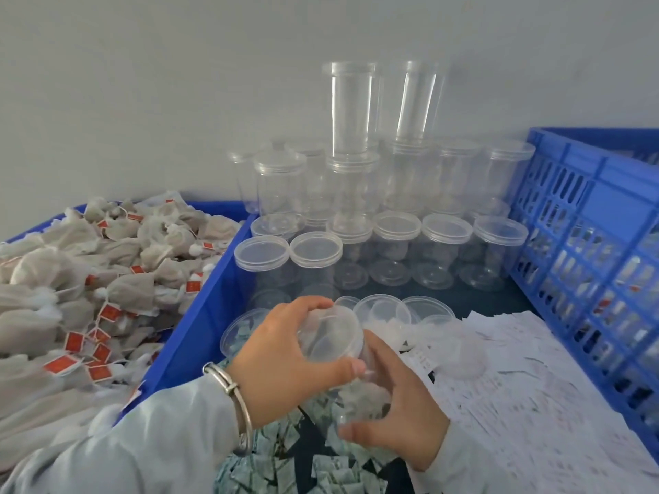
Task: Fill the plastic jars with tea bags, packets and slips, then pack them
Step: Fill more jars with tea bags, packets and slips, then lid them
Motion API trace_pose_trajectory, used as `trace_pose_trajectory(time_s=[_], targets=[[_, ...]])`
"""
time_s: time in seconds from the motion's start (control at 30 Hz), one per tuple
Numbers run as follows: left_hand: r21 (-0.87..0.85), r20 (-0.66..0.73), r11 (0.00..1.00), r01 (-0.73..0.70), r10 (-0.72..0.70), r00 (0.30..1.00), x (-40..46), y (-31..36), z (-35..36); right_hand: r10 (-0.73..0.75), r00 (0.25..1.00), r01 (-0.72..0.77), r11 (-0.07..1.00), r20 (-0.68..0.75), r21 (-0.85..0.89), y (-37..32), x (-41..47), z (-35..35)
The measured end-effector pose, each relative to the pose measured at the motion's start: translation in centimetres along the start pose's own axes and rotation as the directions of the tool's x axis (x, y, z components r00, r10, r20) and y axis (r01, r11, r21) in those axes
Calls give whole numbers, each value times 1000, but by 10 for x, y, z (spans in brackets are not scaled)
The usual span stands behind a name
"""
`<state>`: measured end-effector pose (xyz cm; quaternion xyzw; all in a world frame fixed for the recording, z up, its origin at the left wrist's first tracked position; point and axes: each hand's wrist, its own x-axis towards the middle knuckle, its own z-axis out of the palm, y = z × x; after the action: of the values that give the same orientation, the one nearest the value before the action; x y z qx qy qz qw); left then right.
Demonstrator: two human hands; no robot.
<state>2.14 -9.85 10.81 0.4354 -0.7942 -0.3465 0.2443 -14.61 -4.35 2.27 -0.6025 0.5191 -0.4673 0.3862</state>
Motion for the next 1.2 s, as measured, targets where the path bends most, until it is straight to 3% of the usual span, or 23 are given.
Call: trace_pose_trajectory(time_s=[0.1,0.2,0.33,0.63,1.2], targets=[[17,-47,1000,17,-16,999,4,-1,1,-154,977,108,953,-148,-284,2,-1,5],[24,-56,999,30,-28,998,4,-3,0,-396,894,230,809,-211,-540,4,1,2],[29,-58,999,41,-40,998,4,-2,1,-602,762,306,660,-239,-685,9,3,1],[-111,-69,990,86,-94,993,6,1,1,-683,680,282,579,-266,-765,7,4,3],[-237,30,920,312,-314,949,8,3,-2,-730,639,241,488,-241,-839,12,7,1]])
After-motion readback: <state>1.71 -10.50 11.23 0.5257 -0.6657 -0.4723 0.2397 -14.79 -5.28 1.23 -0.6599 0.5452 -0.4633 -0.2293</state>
